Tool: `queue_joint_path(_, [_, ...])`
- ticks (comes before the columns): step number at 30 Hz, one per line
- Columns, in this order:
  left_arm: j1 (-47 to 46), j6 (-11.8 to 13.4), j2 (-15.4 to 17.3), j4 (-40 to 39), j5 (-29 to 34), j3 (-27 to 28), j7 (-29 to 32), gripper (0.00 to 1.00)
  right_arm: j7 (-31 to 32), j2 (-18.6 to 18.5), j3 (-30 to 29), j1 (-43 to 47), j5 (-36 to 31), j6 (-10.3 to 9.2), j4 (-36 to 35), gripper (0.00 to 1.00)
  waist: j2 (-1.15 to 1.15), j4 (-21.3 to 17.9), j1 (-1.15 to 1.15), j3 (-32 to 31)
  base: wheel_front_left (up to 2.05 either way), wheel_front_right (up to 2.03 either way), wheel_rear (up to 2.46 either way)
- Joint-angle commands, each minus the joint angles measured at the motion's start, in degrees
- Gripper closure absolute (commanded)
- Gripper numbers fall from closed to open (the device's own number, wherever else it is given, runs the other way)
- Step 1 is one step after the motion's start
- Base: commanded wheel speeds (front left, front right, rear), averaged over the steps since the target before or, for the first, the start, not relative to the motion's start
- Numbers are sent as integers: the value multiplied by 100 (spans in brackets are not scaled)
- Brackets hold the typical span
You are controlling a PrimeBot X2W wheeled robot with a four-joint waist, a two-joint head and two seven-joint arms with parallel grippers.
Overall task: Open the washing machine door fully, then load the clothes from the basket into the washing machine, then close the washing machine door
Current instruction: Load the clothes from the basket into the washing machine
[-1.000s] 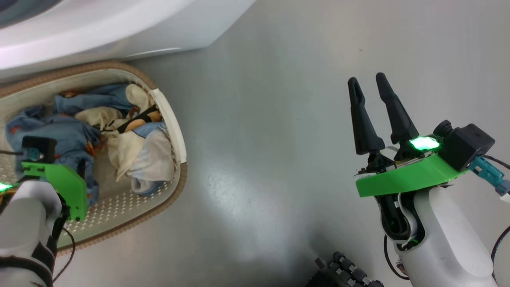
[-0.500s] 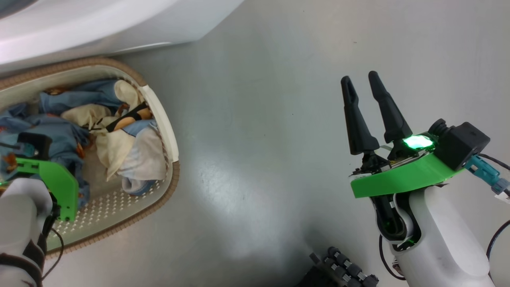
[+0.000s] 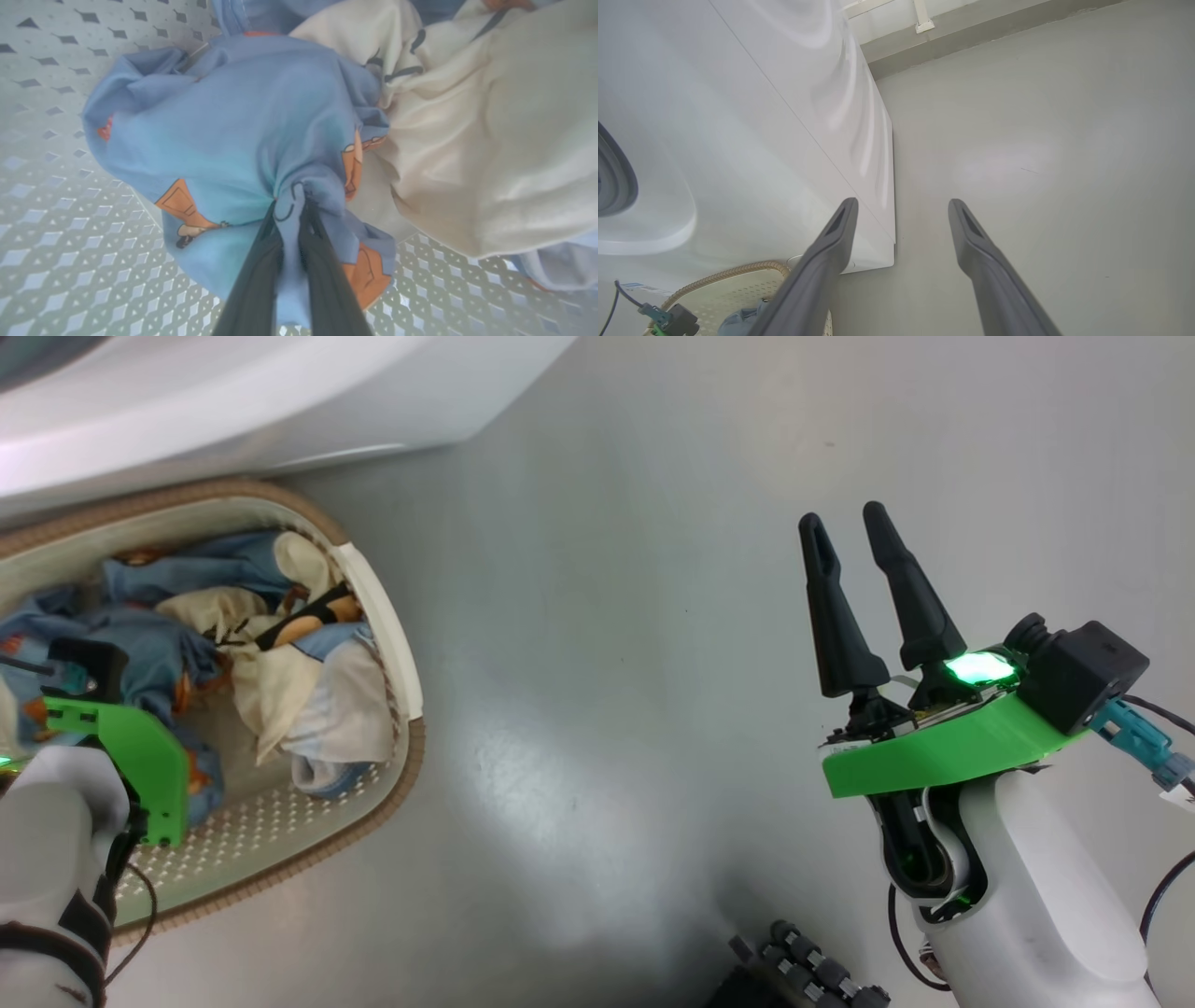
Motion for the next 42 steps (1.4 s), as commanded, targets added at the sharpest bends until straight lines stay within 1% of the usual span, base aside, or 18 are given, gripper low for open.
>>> queue_joint_path(1, [89,-6,168,-25,-137,170,-108,100,-51,-6,26,53,-8,32,-109,0,0,70,0,-105,0,0,0])
queue_joint_path(8, [312,-68,-68,-24,-600,505,-701,100,-51,-6,-79,114,-143,32,-51,0,0,253,0,-556,0,0,0])
queue_joint_path(17, [697,-220,-459,-37,-995,695,-1684,100,-51,-6,-248,326,-388,32,79,0,0,553,0,-1270,0,0,0])
queue_joint_path(18, [697,-220,-459,-37,-995,695,-1684,100,-51,-6,-248,326,-388,32,79,0,0,553,0,-1270,0,0,0])
queue_joint_path(21, [811,-259,-610,-126,-1163,781,-1927,100,-51,-6,-317,431,-484,32,137,0,0,673,0,-1515,0,0,0])
queue_joint_path(25, [1013,-283,-723,-350,-1253,800,-2068,100,-51,-29,-404,599,-586,32,204,0,0,827,0,-1853,0,0,0])
queue_joint_path(27, [1128,-288,-753,-523,-1286,823,-2086,100,-51,-80,-426,694,-602,32,229,0,0,900,0,-2015,0,0,0])
queue_joint_path(33, [1645,-294,-766,-1430,-1253,1023,-2092,100,-51,-232,-456,969,-606,32,291,0,0,1088,0,-2466,0,0,0])
queue_joint_path(42, [2396,-296,-883,-2751,-971,1513,-2093,100,-51,-396,-464,1344,-570,32,364,0,0,1303,0,-2994,0,0,0])
